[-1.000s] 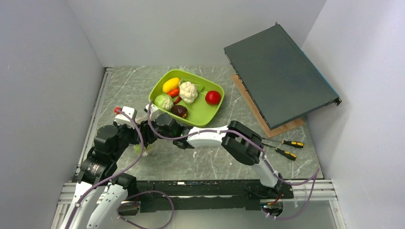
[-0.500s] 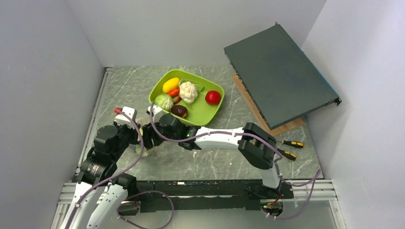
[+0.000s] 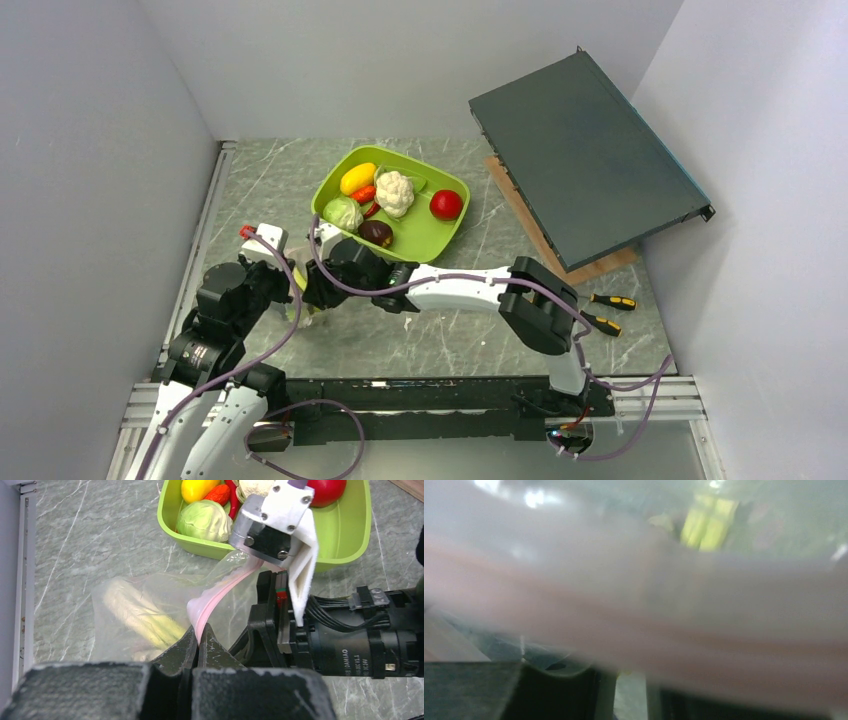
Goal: Place the food in the zip-top bag and seal the zipper
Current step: Place the fake fish in the zipper food storage bag.
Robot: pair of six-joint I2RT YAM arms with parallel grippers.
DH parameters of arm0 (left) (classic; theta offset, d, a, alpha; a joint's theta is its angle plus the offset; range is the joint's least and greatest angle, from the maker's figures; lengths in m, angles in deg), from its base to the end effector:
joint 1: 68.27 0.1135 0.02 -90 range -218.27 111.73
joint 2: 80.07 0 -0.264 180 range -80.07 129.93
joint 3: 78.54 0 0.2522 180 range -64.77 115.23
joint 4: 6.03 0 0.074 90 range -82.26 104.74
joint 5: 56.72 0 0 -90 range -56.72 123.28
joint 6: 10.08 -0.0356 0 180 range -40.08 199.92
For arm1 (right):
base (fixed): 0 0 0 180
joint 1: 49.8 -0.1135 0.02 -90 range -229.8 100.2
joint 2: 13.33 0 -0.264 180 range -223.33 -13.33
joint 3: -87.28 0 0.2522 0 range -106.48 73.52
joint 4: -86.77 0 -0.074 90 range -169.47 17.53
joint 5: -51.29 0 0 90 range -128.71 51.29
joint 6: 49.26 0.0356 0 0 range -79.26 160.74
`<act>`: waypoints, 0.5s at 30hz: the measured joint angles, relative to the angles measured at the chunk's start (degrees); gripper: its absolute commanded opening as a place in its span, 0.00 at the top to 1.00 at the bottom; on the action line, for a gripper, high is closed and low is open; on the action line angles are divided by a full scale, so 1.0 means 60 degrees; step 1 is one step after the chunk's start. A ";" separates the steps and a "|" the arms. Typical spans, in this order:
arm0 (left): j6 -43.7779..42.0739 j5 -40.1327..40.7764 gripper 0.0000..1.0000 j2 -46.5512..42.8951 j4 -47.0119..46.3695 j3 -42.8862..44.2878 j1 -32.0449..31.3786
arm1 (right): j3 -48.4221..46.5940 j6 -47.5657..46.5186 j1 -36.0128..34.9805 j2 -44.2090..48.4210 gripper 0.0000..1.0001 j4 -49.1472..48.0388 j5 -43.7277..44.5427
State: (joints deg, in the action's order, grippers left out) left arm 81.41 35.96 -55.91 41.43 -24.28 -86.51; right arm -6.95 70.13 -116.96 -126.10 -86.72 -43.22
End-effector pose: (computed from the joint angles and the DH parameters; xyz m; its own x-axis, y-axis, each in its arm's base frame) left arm 0.0973 -0.0303 0.3153 -0.2903 0.0683 -0.9545 0.2628 0.9648 -0.0109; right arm 0.1762 0.4255 0.2304 -0.6076 -0.1823 -0.7730 -0.7439 0.4715 0.4736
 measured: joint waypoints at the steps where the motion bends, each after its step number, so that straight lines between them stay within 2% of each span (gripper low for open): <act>1: 0.0000 -0.0007 1.00 0.0007 0.0000 0.0000 0.0000 | -0.0055 0.0066 -0.0004 -0.0055 0.90 -0.0007 -0.0018; 2: 0.0000 -0.0015 1.00 0.0011 0.0000 0.0000 0.0000 | -0.0109 0.0109 -0.0004 -0.0113 0.98 -0.0015 -0.0044; 3: -0.0004 -0.0022 1.00 0.0018 0.0000 0.0000 0.0000 | -0.0219 0.0229 -0.0004 -0.0233 1.00 -0.0033 -0.0091; 8: -0.0047 -0.0055 1.00 0.0095 0.0007 0.0000 0.0000 | -0.0444 0.1078 -0.0015 -0.0696 1.00 -0.0678 -0.0160; 15: -0.0066 -0.0087 1.00 0.0098 -0.0004 0.0000 0.0000 | 0.0659 0.2732 -0.0102 -0.0718 1.00 -0.2976 0.1038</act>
State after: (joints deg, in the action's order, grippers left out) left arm 81.02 35.43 -55.32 41.41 -24.28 -86.51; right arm -2.99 86.52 -117.57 -130.41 -104.58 -36.99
